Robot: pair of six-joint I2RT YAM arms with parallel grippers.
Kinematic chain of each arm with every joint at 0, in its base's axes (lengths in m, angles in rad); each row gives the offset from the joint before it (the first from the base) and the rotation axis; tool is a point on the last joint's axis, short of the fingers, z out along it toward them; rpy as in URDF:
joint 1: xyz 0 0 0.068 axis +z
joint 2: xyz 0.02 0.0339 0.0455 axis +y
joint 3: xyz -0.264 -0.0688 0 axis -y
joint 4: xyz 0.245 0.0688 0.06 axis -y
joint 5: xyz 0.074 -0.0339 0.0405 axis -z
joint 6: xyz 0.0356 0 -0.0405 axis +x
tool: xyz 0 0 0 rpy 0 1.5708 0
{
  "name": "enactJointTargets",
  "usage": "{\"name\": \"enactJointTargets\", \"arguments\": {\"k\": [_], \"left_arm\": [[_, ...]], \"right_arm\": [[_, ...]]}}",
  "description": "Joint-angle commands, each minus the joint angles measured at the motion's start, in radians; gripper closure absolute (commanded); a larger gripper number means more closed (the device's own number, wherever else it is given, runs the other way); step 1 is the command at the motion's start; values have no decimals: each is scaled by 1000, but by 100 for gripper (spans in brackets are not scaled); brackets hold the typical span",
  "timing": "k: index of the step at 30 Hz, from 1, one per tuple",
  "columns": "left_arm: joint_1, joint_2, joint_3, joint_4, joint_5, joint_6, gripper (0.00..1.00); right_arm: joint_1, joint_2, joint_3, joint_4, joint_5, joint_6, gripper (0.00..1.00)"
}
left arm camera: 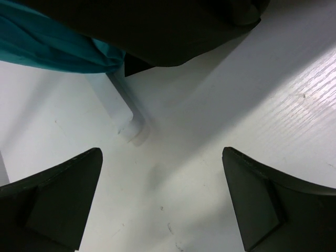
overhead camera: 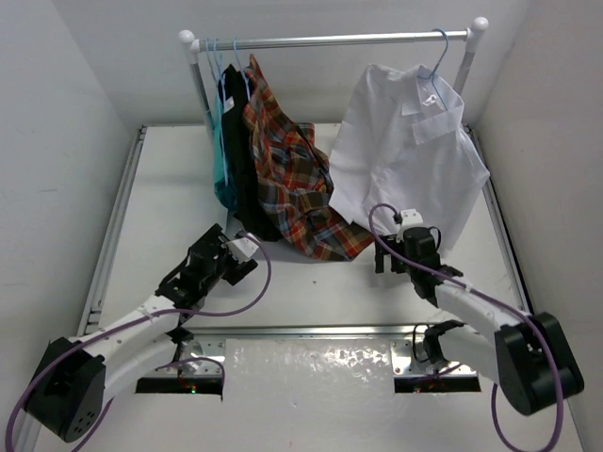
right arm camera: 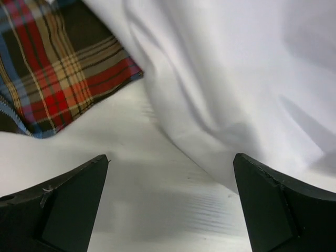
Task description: Place the shirt on the hanger
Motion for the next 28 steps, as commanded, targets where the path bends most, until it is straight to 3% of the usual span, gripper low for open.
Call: {"name": "enactJointTargets", "arguments": {"k": [1,8,28], "left_arm": [[11,-29,-20,1,-26,38,4],[11,-28,-41,33,-35,57,4],[11,-46,-27,-2,-28,3,4]], "right_arm": [[5,-107,-75,95,95,75,1],[6,-276,-203,61,147,121,1],[5,-359,-270,61,152,147,1]]}}
